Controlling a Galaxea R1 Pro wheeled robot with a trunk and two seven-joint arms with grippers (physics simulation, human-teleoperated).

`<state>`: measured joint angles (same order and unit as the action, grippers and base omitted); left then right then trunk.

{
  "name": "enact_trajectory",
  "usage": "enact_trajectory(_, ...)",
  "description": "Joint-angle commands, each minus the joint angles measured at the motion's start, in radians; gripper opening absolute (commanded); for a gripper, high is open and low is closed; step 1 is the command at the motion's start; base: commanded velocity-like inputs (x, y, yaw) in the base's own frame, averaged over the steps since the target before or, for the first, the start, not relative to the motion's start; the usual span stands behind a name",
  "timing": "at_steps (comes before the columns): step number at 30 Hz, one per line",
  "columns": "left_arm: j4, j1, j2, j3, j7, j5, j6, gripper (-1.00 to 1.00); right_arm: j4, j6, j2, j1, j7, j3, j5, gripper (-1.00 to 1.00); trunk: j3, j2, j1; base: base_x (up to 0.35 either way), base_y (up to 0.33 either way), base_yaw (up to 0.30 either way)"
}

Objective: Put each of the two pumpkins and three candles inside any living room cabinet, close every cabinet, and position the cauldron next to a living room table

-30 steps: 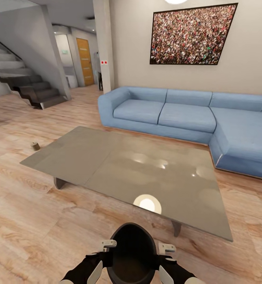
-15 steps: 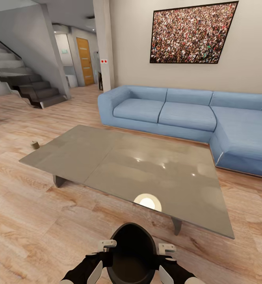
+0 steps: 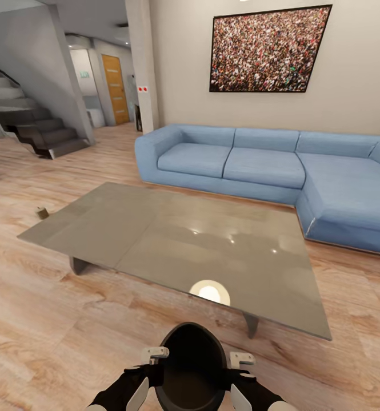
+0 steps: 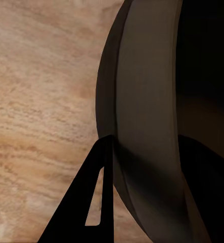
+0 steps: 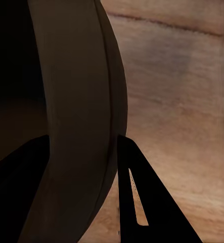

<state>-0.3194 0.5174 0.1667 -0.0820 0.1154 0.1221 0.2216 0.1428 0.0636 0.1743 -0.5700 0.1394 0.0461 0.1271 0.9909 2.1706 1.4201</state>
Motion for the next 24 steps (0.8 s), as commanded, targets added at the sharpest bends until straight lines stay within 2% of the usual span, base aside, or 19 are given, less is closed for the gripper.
enact_trajectory(1, 0.0, 0.0, -0.001, -0.009, 0.004, 0.028, 0.005, -1.0, 0.009, 0.005, 0.0, -0.001, -0.028, 0.005, 0.011, -1.0, 0.0, 0.0, 0.0, 0.0, 0.0, -0.12)
enact_trajectory(24, 0.0, 0.0, -0.001, -0.01, 0.004, 0.028, 0.005, -1.0, 0.009, 0.005, 0.0, -0.001, -0.028, 0.005, 0.011, -1.0, 0.0, 0.0, 0.0, 0.07, 0.0, -0.01)
